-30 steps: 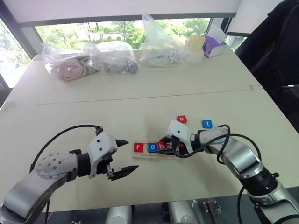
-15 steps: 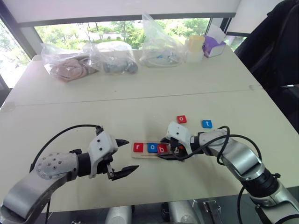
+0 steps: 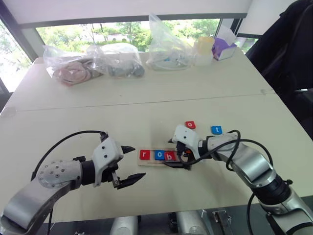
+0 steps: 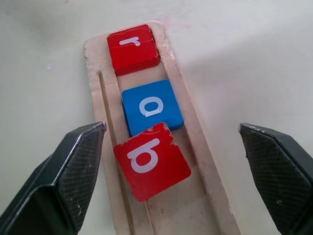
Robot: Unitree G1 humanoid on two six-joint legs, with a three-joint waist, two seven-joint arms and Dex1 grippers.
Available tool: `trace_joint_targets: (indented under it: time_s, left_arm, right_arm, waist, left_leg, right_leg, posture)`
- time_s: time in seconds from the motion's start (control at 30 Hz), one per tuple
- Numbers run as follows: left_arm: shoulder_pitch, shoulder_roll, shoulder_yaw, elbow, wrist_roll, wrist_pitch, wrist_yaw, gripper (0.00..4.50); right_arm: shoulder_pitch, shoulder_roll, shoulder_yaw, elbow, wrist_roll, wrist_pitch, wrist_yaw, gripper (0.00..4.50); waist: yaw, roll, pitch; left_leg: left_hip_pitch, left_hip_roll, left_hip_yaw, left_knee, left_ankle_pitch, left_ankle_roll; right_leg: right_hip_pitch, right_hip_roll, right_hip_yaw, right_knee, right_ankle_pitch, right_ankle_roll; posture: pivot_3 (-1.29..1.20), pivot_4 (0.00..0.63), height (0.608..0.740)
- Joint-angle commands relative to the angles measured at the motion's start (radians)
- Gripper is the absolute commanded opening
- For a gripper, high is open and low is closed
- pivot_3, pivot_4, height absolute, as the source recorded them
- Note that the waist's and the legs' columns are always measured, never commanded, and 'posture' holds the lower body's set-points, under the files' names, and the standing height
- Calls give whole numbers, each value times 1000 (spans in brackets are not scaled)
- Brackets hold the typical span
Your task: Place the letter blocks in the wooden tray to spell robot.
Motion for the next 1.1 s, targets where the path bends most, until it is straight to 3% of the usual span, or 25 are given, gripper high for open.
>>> trace_joint_targets:
  time_s: [0.03,0.4,0.53,0.83,1.1]
  left_arm:
    - [-8,2,-7,-24,3,-13,2,4500]
    - [-16,-3,-19,-19,6,-19,8,4500]
    - [-16,-1,-21,-17,7,-20,11,4500]
    - [-20,-5,-26,-11,11,-25,12,4500]
    - [-54,-24,-54,19,26,-38,7,4500]
  right_arm:
    - [-10,-27,-5,-6,-10,-40,19,4472]
    - [-22,-27,-4,57,-45,-89,21,4472]
    - [-36,6,-43,37,-1,-42,18,4472]
    - [-26,-50,-157,37,41,-6,25,4472]
    - [-70,49,-298,144,1,124,-224,4472]
  waist:
    - [-1,0,0]
    - [-1,0,0]
    - [-1,0,0]
    - [0,0,0]
    - [-1,0,0]
  left_leg:
    - [0,0,0,0,0,0]
    - [0,0,0,0,0,0]
    - [0,0,0,0,0,0]
    - [0,0,0,0,0,0]
    - [0,0,0,0,0,0]
  right_leg:
    - [0,0,0,0,0,0]
    - [0,0,0,0,0,0]
    - [0,0,0,0,0,0]
    - [0,0,0,0,0,0]
    - [0,1,0,0,0,0]
  posture:
    - [0,150,740]
    - [0,150,740]
    - [0,150,740]
    - [0,150,740]
    - [0,150,740]
